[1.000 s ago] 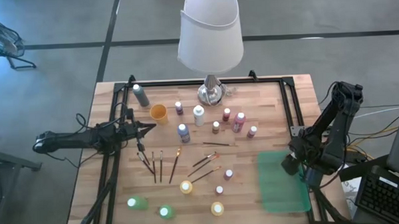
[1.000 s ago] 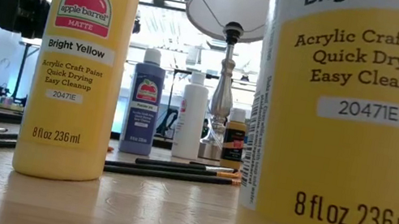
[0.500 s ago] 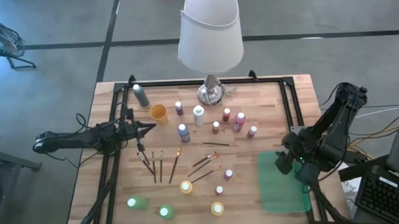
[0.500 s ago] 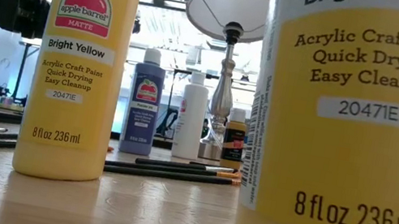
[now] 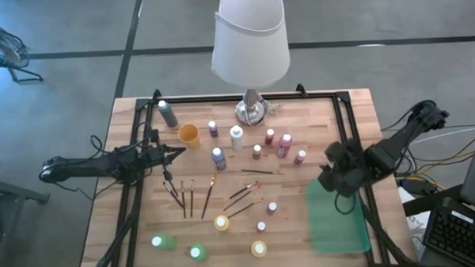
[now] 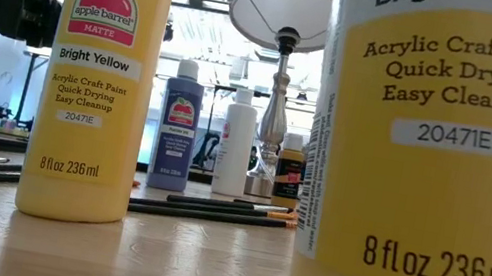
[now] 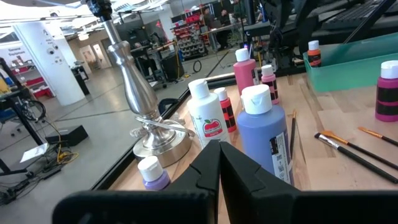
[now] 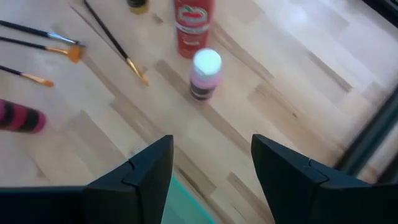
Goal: Pick & Place Paint Supplies
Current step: Put the light pink paint bottle into the green bin
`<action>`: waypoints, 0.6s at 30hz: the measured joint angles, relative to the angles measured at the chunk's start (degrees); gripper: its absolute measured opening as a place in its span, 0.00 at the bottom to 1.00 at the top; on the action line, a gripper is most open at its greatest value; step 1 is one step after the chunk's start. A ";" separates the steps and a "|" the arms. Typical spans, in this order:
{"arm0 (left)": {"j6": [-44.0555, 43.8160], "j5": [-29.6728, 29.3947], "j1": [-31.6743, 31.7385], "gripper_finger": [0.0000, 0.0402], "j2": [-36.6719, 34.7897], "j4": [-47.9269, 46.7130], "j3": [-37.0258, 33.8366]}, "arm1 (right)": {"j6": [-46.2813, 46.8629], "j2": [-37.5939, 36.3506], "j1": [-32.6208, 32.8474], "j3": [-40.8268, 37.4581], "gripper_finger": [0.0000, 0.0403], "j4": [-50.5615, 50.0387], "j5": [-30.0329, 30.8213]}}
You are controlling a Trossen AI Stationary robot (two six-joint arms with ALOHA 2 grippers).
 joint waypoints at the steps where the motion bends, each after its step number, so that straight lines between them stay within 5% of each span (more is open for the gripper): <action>1: 0.00 0.01 0.00 0.03 0.01 0.00 -0.01 | -1.68 -0.37 -0.89 -0.03 0.52 1.03 -0.07; 18: 0.00 -0.01 -0.02 0.03 0.01 0.01 0.00 | -21.05 -1.97 -15.14 -4.69 0.53 14.99 -3.29</action>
